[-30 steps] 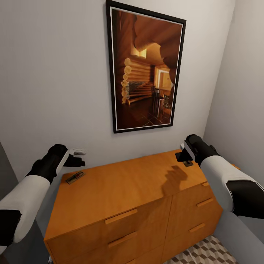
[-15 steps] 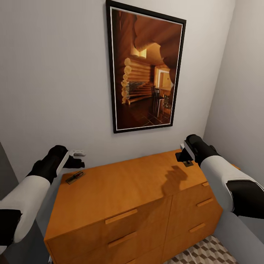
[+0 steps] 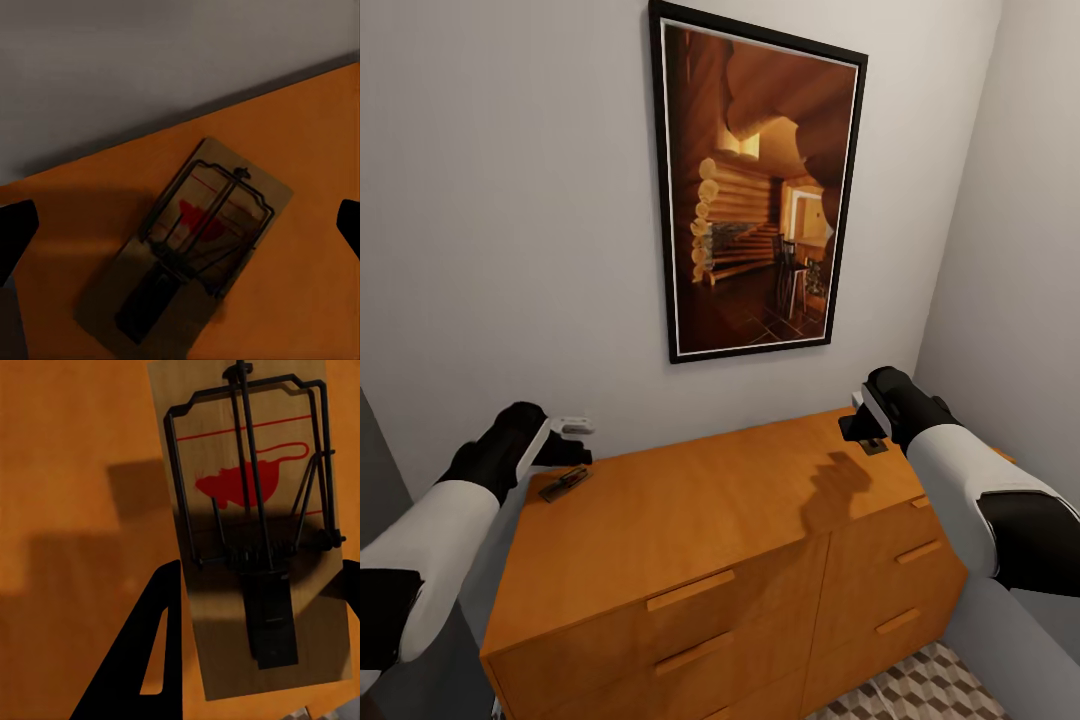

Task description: Take the four mousetraps from the cabinet in the bathroom and place them on the bathroom floor. Make sure all four end up on the same floor surface, and ensure that at least two of them are either under or directly next to the same bathroom sink.

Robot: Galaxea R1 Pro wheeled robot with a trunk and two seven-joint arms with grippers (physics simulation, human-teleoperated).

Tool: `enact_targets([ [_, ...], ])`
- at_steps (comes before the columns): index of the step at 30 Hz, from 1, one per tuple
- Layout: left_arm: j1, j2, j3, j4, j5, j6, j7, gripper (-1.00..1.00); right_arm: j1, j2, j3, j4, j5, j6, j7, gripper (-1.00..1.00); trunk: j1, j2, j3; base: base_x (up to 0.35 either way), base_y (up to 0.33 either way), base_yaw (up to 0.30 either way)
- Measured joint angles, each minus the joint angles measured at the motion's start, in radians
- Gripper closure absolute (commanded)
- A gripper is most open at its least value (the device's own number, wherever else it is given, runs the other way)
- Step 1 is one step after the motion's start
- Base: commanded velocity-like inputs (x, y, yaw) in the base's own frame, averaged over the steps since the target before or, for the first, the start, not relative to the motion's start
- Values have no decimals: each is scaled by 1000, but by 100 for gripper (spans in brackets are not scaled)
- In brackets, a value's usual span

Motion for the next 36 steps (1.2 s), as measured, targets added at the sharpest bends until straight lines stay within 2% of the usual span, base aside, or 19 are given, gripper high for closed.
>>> enact_targets([
  [16,0,-8,0,77,-1,-7,-4,-100,0,0,0,0,-1,0,0,100,0,0,0,0,0,0],
  [25,0,-8,0,127,-1,-62,-4,-100,0,0,0,0,-2,0,0,100,0,0,0,0,0,0],
  [36,-1,-8,1,140,5,-78,-4,-100,0,0,0,0,-1,0,0,100,0,0,0,0,0,0],
])
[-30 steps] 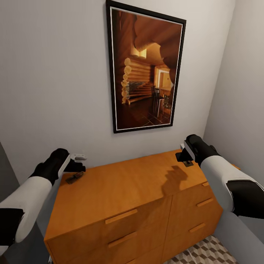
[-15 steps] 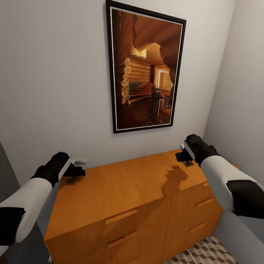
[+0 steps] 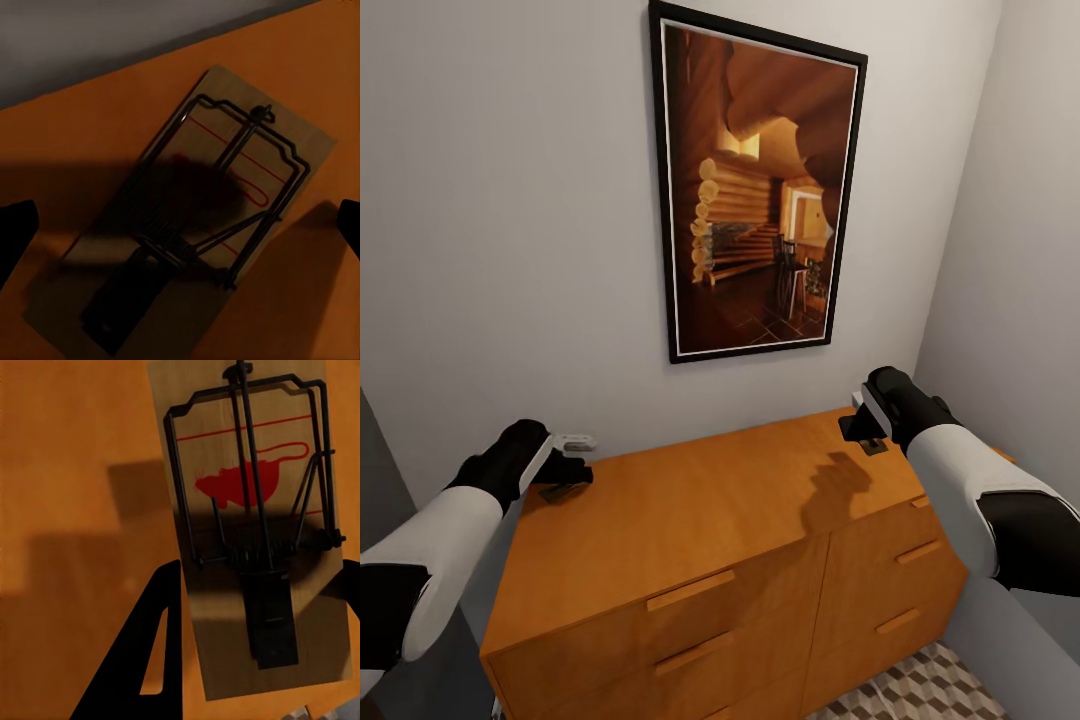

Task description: Take the four mousetraps from the cabinet in the bathroom and place them on the bathroom floor. Make sure all four end up on the same floor surface, and ensure that at least two of them are either under or directly next to the same bathroom sink.

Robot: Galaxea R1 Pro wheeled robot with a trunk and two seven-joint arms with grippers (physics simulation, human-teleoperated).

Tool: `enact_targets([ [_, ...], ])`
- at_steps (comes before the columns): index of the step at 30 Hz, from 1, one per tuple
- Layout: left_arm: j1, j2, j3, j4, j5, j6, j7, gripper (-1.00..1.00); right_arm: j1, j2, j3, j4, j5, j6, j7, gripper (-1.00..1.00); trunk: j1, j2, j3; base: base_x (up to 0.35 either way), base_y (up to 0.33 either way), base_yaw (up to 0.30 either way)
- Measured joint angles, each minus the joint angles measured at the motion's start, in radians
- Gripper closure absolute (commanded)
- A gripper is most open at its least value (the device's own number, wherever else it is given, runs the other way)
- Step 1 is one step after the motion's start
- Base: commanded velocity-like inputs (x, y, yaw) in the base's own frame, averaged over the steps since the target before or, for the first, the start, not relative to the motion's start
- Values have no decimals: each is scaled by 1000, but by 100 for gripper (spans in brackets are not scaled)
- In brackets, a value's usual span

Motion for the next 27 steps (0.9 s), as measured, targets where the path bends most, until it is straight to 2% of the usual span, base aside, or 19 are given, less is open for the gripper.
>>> enact_targets([
  [21,0,0,0,0,0,-2,-1,-100,0,0,0,0,0,0,0,100,0,0,0,0,0,0],
  [22,0,0,0,0,0,-2,-1,100,0,0,0,0,-1,0,0,100,0,0,0,0,0,0],
  [25,0,0,1,1,11,-1,-1,100,0,0,0,0,0,0,0,100,0,0,0,0,0,0],
  [27,0,0,0,1,5,0,0,100,0,0,0,0,-1,0,0,100,0,0,0,0,0,0],
])
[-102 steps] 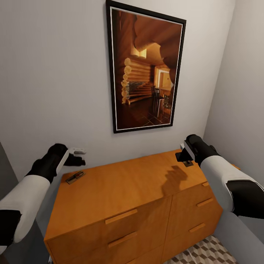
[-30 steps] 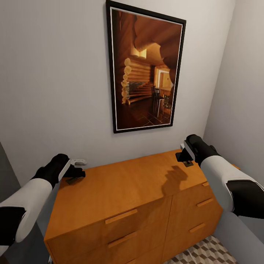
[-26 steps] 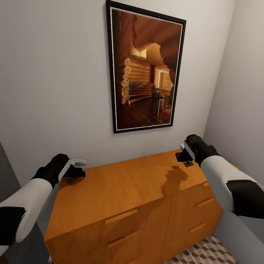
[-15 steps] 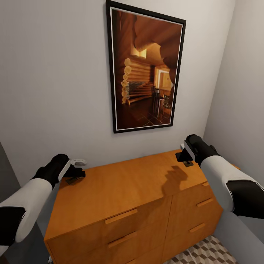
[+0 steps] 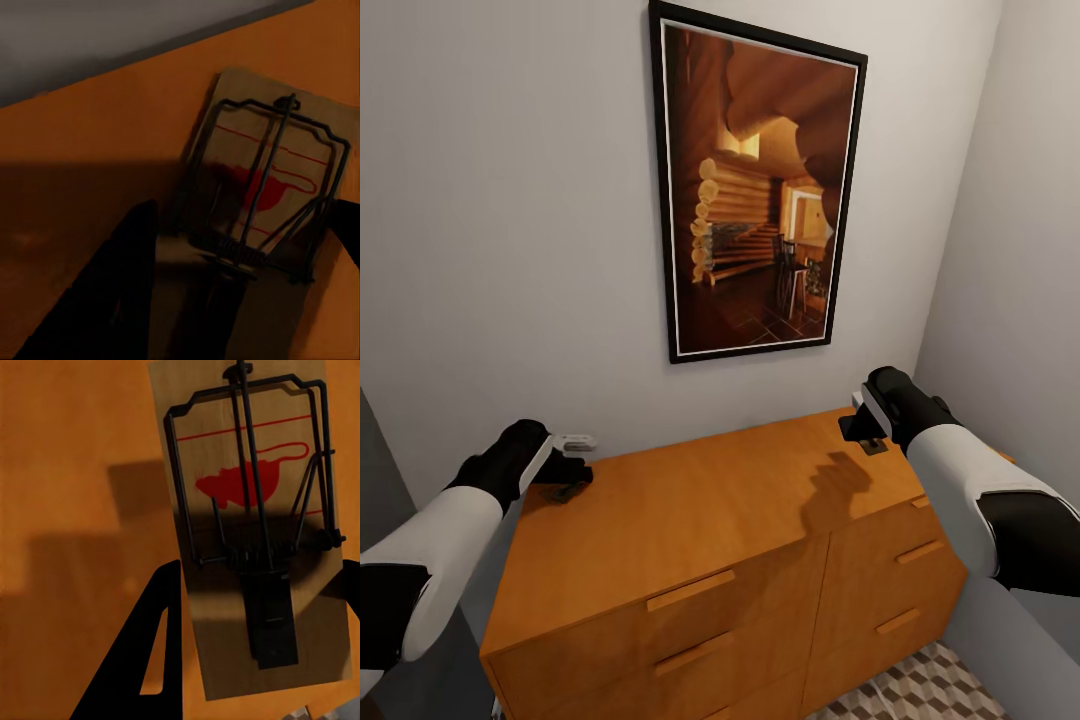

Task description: Take the four mousetraps from the cabinet in the bathroom and place them on the bathroom floor. Make sure all four end up on the same floor surface, and ensure that at least two of them are either under or directly next to the same bathroom sink.

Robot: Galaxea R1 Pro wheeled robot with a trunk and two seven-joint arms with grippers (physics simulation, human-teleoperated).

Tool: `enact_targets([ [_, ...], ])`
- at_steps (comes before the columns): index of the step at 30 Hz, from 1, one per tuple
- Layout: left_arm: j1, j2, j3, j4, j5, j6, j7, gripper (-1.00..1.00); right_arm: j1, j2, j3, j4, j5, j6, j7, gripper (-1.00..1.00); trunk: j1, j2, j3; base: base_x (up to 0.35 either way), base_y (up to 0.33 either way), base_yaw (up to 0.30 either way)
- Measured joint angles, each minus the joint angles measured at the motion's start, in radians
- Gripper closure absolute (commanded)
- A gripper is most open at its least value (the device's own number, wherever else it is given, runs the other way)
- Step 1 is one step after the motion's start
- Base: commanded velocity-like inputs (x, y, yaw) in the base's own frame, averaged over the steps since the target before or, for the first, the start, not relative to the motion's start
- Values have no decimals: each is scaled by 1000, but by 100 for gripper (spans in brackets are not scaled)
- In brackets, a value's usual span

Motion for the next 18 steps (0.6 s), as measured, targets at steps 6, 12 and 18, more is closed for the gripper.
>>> enact_targets([
  [6,0,0,0,-1,-8,-1,1,100,0,0,0,0,0,0,0,100,0,0,0,0,0,0],
  [12,0,-1,1,-2,-11,-1,1,100,0,0,0,0,0,0,0,100,0,0,0,0,0,0],
  [18,0,-5,0,-5,-23,4,4,100,0,0,0,0,0,0,0,100,0,0,0,0,0,0],
])
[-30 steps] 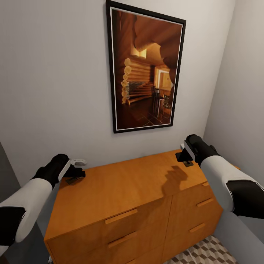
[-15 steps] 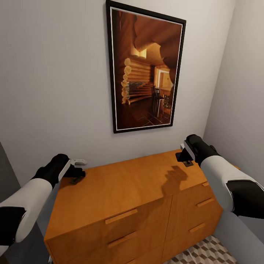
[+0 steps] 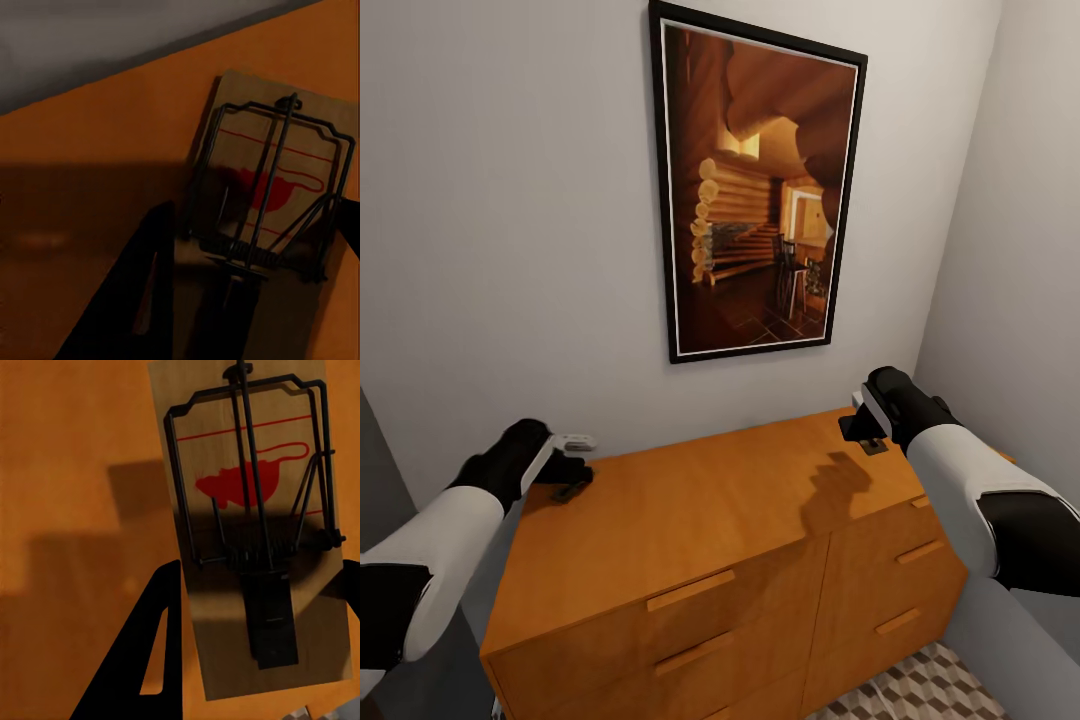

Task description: Take the four mousetraps from the cabinet in the bathroom and place them on the bathroom floor. Make sure all four end up on the same floor surface, and ensure that at least two of them are either under or directly next to the same bathroom sink.

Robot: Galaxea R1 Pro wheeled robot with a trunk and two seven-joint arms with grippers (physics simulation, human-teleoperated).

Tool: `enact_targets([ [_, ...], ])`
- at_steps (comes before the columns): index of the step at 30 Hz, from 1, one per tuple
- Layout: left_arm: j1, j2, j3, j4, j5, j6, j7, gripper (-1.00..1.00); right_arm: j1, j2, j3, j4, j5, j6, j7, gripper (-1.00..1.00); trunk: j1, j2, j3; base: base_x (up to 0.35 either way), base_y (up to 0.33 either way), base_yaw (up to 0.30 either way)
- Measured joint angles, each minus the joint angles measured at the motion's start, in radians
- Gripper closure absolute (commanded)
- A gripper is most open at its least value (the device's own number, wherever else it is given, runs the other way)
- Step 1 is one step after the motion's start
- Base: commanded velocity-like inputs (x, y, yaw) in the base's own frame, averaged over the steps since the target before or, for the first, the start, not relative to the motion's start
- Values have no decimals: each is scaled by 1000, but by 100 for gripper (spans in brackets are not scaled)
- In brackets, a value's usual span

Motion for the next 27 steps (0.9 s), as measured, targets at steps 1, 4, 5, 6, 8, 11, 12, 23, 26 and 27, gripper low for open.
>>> enact_targets([
  [1,0,-7,-2,-3,-17,2,2,100,0,0,0,0,0,0,0,100,0,0,0,0,0,0],
  [4,0,-42,-3,-11,-24,8,0,100,0,0,0,0,0,0,0,100,0,0,0,0,0,0],
  [5,0,-56,-3,-14,-24,14,2,100,0,0,0,0,1,0,0,100,0,0,0,0,0,0],
  [6,0,-68,-1,-21,5,27,-3,100,0,0,0,0,1,0,0,100,0,0,0,0,0,0],
  [8,0,-80,-2,-66,15,53,-5,100,0,0,0,0,1,0,0,100,0,0,0,0,0,0],
  [11,1,-87,-3,-130,14,78,-6,100,0,0,0,0,1,0,0,100,0,0,0,0,0,0],
  [12,1,-88,-4,-138,14,80,-6,100,0,0,0,0,1,0,0,100,0,0,0,0,0,0],
  [23,0,-88,-8,-170,12,88,-7,100,0,0,0,0,1,0,0,100,0,0,0,0,0,0],
  [26,0,-88,-8,-172,11,88,-7,100,0,0,0,0,1,0,0,100,0,0,0,-22,0,0],
  [27,0,-88,-8,-172,11,88,-7,100,0,0,0,0,1,0,0,100,0,0,0,-100,0,0],
])
